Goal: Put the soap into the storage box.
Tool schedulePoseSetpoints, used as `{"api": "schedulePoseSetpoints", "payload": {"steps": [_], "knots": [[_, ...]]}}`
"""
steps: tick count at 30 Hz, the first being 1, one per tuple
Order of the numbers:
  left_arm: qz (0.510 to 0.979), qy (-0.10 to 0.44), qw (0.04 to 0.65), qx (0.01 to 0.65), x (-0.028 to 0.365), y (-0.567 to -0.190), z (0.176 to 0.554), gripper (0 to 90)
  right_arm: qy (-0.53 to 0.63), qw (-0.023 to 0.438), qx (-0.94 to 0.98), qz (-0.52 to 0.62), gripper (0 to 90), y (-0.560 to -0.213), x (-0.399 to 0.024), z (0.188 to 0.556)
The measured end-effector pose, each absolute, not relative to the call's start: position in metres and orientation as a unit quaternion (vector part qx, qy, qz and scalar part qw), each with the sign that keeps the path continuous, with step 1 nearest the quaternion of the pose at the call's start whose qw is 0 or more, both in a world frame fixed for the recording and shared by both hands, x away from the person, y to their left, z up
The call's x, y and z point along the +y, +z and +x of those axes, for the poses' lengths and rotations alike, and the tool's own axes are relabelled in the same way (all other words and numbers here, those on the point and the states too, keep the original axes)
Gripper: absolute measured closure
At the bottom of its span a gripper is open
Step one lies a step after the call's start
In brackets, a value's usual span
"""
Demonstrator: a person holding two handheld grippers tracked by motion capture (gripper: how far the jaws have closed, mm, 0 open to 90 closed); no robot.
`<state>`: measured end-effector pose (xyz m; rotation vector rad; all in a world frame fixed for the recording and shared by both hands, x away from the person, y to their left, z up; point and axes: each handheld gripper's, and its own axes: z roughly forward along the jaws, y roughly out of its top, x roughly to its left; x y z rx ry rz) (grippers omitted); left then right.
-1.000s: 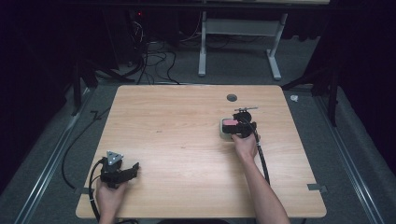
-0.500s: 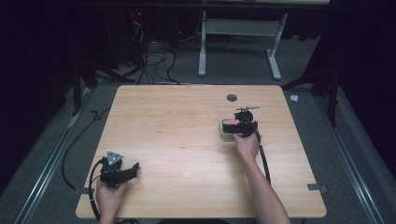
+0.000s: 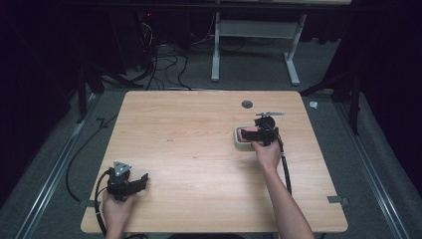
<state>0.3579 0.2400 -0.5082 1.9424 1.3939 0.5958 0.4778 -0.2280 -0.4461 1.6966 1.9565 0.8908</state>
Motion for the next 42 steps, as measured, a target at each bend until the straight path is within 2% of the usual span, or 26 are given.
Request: {"api": "schedulePoseSetpoints", "payload": {"steps": [23, 42], "knots": [[0.743, 0.228, 0.332, 0.534, 0.24, -0.508, 0.358, 23.8, 0.347, 0.217, 0.707, 0.577, 14.3, -0.419, -0.236, 0.453], [0.743, 0.228, 0.332, 0.534, 0.24, -0.508, 0.358, 23.8, 0.345, 0.227, 0.709, 0.571, 15.6, -0.414, -0.249, 0.432]]}}
